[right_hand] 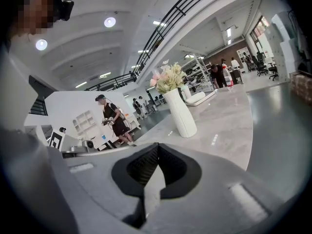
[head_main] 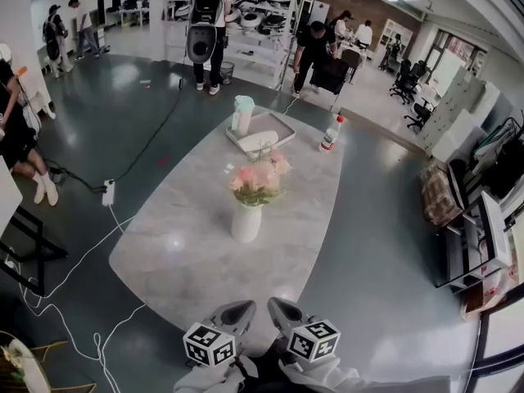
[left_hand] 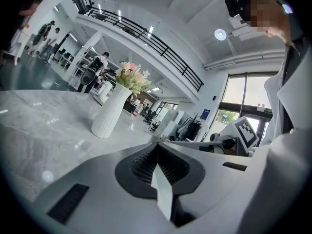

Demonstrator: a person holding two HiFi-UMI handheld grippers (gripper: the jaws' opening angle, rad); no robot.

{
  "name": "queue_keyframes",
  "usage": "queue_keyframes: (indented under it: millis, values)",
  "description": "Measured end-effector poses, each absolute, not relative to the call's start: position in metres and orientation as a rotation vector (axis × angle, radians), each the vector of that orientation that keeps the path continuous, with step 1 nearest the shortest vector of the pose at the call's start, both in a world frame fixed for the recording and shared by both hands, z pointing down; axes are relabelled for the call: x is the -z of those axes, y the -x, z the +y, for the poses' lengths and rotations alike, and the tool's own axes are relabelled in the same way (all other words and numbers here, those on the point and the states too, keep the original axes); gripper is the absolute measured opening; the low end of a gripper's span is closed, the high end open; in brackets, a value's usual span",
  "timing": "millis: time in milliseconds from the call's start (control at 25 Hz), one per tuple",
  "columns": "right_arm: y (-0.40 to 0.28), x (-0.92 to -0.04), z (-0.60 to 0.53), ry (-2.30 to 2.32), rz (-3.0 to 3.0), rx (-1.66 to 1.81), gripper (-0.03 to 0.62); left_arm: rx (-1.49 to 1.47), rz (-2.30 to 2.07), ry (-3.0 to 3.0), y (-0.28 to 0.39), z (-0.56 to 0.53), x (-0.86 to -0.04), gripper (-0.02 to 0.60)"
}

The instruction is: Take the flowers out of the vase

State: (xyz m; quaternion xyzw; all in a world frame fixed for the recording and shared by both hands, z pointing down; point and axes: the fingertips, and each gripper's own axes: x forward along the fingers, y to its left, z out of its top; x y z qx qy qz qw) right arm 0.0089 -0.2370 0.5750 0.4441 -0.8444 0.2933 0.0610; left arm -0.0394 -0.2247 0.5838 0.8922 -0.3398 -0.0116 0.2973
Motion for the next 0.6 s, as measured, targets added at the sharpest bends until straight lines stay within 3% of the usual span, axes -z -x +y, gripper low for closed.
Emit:
queue_keyframes:
  millis: [600]
  values:
    - [-0.005, -0.484, -0.338, -1.331, -2.810, -0.739, -0.002, 0.052, -1.057, -2.562, 0.033, -0.326, -0.502, 0.002]
